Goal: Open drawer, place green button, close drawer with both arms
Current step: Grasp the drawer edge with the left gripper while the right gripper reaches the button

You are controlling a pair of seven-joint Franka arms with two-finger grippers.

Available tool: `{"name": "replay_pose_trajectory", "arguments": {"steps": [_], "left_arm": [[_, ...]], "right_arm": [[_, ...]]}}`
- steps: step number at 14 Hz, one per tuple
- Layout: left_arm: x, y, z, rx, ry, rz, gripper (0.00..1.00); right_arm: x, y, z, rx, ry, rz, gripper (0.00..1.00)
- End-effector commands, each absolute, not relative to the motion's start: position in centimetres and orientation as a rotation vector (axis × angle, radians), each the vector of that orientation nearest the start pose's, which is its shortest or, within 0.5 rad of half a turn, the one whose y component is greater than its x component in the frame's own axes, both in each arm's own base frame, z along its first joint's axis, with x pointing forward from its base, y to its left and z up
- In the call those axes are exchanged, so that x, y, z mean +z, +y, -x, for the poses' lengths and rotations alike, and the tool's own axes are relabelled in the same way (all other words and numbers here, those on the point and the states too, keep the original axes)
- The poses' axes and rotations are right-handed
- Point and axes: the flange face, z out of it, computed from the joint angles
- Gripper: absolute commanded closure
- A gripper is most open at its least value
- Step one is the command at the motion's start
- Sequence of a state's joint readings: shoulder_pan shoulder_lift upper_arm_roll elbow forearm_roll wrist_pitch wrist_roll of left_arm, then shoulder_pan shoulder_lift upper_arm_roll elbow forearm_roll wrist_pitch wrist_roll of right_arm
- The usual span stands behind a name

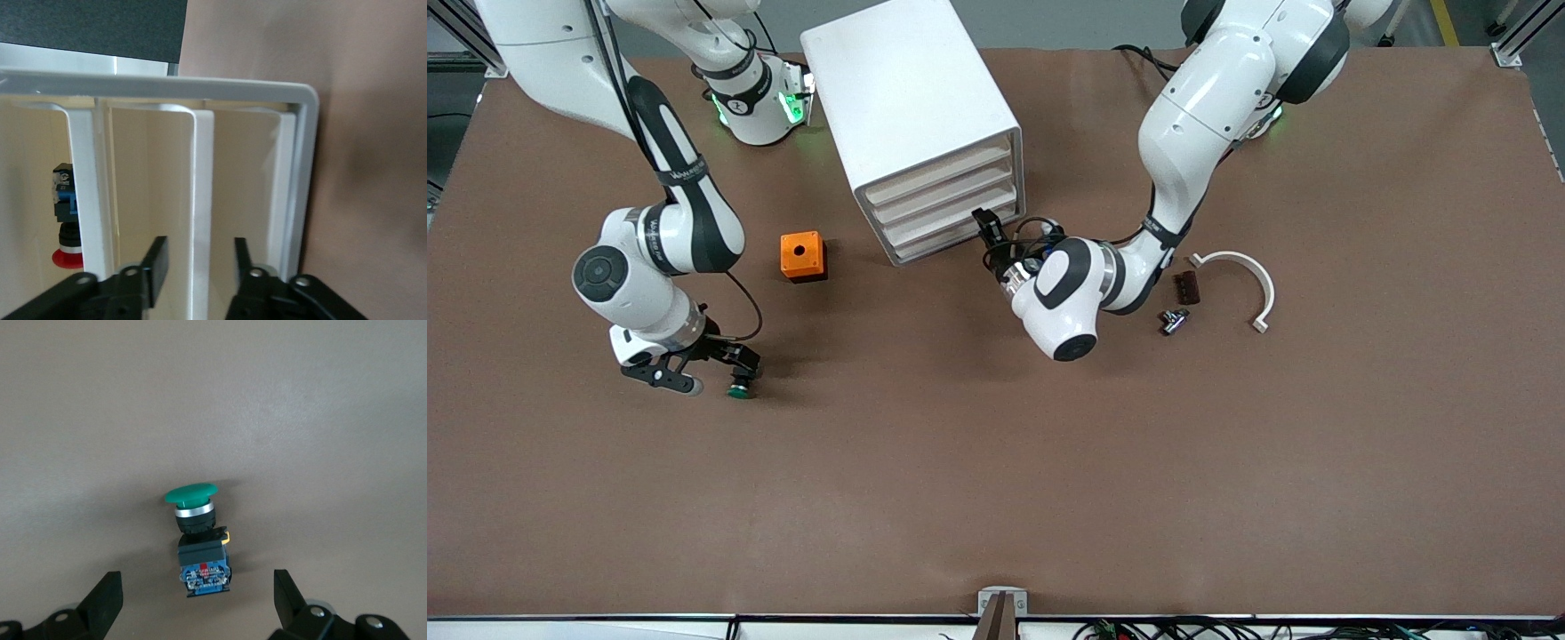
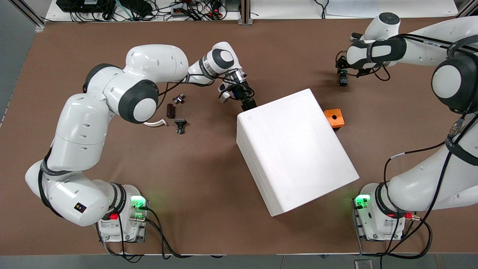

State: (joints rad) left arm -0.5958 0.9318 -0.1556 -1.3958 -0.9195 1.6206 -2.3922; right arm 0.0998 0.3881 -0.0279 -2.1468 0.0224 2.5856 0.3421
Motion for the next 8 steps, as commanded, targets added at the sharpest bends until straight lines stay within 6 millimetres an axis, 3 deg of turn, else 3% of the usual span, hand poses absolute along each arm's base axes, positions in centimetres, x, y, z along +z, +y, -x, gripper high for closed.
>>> {"name": "replay_pose_trajectory", "arguments": {"steps": [1,4,5,7,8], "left_arm": [[15.5,-51.2,-43.1,1.246,-1.856,1.099,0.59],[15.2,-52.1,-41.8,1.247,-1.832,1.135,0.6],[15.2,-52.1,-41.8,1.247,-1.834,1.135,0.66],[15.2,-52.2,-41.8,1.254,-1.835,1.149,0.93],[15.4,-52.1,-42.1,1.258,-1.838,1.151,1.0]], "right_arm": [[21.5,4.2,-57.8,-0.075,0.481,3.092,0.0],[20.0,4.1,-58.0,-0.054,0.485,3.095,0.0],[19.6,4.0,-58.0,-0.045,0.49,3.096,0.0],[19.1,4.2,-58.4,-0.041,0.525,3.091,0.0],[19.0,4.3,-58.5,-0.041,0.535,3.09,0.0]]}}
